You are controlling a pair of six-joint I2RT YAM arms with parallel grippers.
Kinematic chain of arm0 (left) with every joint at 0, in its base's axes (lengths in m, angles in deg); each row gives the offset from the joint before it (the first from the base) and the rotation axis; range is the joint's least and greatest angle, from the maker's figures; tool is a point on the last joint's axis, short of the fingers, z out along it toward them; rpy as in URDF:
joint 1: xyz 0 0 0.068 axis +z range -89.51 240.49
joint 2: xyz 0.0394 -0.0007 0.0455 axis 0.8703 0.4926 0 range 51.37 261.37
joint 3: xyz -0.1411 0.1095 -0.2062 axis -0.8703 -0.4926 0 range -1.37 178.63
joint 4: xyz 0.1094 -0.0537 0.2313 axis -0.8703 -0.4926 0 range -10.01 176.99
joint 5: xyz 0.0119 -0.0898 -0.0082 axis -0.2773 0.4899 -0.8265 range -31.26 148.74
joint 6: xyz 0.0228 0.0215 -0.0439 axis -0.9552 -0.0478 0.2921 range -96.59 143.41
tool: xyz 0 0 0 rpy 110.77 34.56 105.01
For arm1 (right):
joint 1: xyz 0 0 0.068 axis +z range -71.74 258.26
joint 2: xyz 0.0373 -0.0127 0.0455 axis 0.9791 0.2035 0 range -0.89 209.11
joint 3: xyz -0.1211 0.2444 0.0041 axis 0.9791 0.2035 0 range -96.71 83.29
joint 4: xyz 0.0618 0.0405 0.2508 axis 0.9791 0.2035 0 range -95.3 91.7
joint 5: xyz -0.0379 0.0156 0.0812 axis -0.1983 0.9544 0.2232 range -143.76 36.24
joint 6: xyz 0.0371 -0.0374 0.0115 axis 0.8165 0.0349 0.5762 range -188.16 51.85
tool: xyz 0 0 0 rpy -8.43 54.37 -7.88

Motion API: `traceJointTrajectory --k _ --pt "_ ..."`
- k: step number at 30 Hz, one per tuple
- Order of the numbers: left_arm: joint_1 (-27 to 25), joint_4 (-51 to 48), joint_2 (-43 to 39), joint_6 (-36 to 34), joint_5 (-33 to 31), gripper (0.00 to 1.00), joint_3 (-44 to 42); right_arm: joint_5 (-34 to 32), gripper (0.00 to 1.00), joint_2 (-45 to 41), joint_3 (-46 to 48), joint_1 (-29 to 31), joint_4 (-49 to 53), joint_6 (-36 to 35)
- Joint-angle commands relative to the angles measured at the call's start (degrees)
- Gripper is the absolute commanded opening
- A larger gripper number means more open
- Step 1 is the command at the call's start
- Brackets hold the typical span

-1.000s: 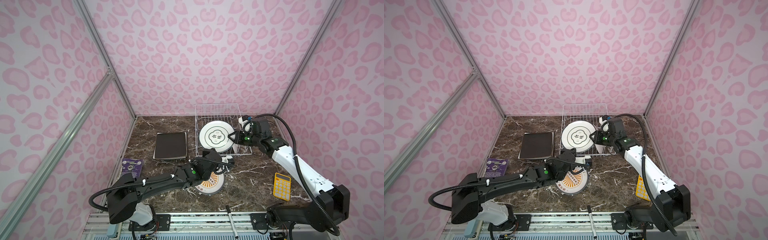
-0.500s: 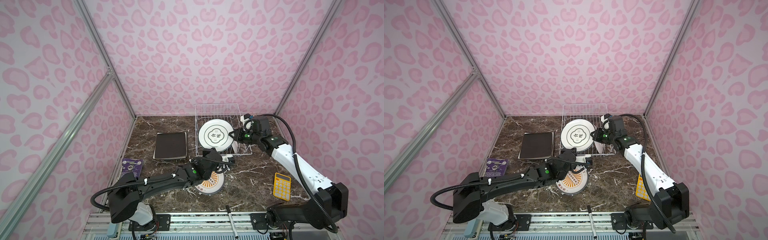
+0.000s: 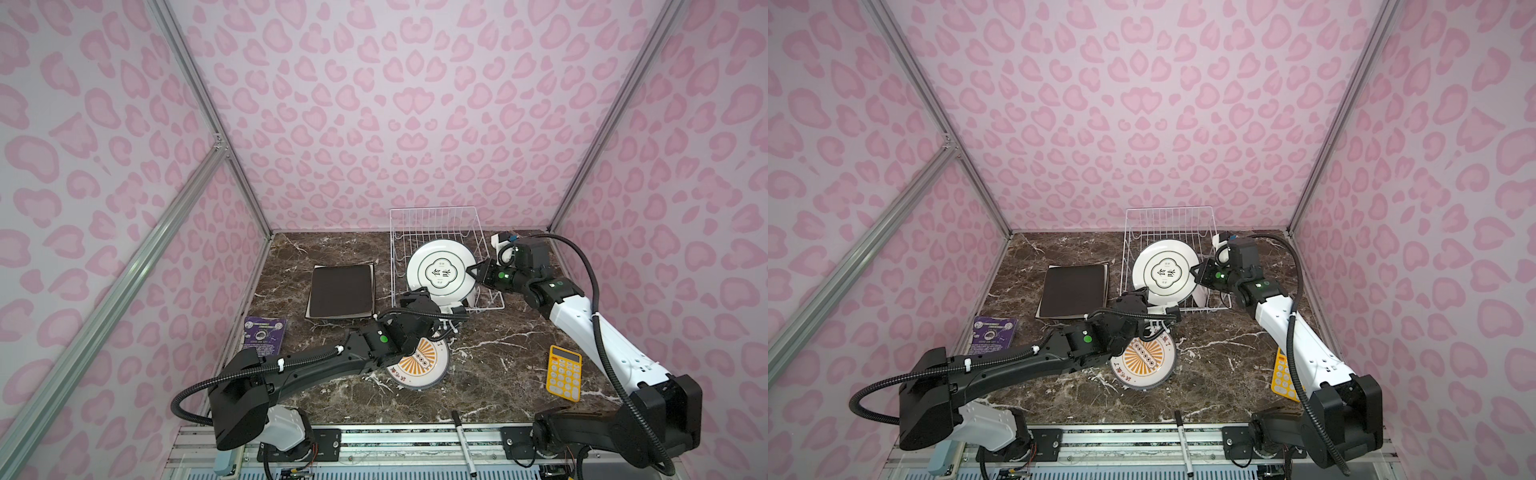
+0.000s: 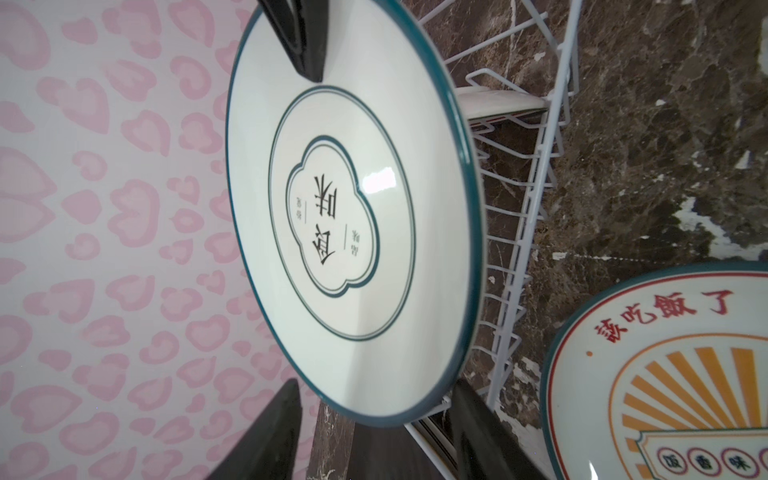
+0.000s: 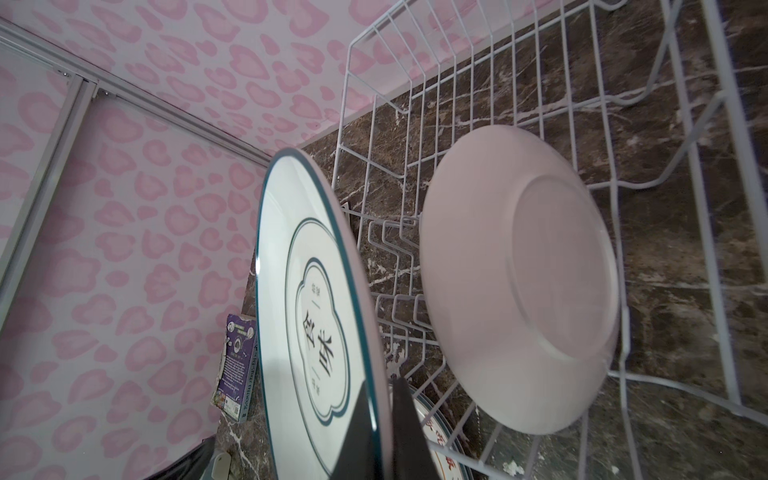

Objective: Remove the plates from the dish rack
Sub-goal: 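Close the right gripper on the plate's rim while the left gripper holds it, then open the left gripper and draw it back while the right gripper holds the plate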

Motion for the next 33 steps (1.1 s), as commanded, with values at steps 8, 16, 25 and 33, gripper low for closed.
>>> traceJointTrajectory --k 8,16,25,33 --pt "2.2 2.0 -5.8 16.6 6.9 0.67 1.9 0.2 0.00 -1.9 1.4 -1.0 -4.7 2.1" --pt "7.6 1.3 -11.3 39.1 19.4 0.72 3.3 0.0 0.00 -2.0 1.6 -1.0 -5.1 2.3" --pt "21.1 7.3 -13.7 66.3 39.6 0.83 0.7 0.4 0.00 -2.0 1.9 -1.0 -5.4 2.1" --pt "30.8 6.6 -10.3 88.6 51.1 0.83 2.2 1.3 0.00 -2.0 2.9 -1.4 -6.5 2.6"
